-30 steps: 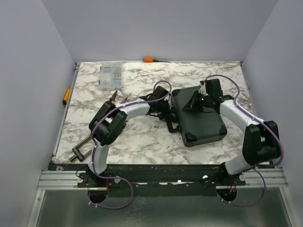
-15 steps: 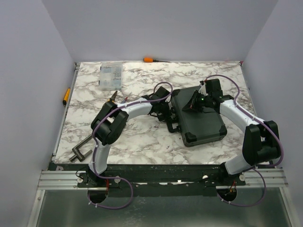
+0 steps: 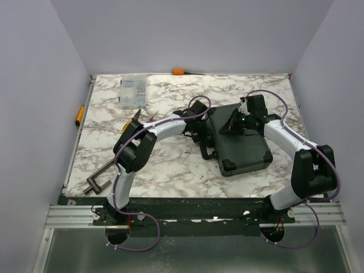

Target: Pack up texas hold em set

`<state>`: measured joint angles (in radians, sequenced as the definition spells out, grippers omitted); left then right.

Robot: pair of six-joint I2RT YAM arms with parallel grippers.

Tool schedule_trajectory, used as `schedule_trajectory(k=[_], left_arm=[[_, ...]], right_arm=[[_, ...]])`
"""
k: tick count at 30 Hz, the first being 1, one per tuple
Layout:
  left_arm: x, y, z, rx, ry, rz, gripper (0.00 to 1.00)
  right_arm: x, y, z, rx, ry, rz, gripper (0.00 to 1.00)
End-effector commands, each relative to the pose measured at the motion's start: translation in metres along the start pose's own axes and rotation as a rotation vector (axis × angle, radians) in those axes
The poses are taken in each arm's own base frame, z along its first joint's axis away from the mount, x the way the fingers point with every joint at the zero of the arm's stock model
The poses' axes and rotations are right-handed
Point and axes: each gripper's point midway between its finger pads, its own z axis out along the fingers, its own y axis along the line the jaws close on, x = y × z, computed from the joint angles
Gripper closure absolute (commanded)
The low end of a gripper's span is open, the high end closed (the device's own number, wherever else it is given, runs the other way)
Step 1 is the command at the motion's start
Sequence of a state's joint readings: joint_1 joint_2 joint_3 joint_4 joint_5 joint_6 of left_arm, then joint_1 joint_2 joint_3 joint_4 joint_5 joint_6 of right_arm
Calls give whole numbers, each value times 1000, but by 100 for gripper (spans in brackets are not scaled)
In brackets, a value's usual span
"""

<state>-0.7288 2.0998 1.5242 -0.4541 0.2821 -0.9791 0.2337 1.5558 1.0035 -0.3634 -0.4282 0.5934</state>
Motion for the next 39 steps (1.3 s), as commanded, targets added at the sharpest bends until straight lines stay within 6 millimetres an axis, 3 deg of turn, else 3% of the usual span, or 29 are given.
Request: schedule_trajectory(k=[1,7,17,23,31,37,39], left_arm=[[3,-12,25,23,1,24,100],[7,-5,36,4,25,6,100],[23,30,43,-120,49,-30,100],[25,32,54,-135,56,-36,100],[26,43,54,-195,44,-65,100],[18,32,26,-160,-42,22,100],[13,25,13,-138,-76,55,92]], right_arm=[[86,-96,5,359,279,70,95],[86,-97,6,361,283,71,95],[89,-100,6,370,285,74,95],[91,-104,5,391,293,70,95],[87,-105,3,413,294,73,95],[74,-94,-3,406,250,77,95],[68,-88,-7,396,224,74,95]])
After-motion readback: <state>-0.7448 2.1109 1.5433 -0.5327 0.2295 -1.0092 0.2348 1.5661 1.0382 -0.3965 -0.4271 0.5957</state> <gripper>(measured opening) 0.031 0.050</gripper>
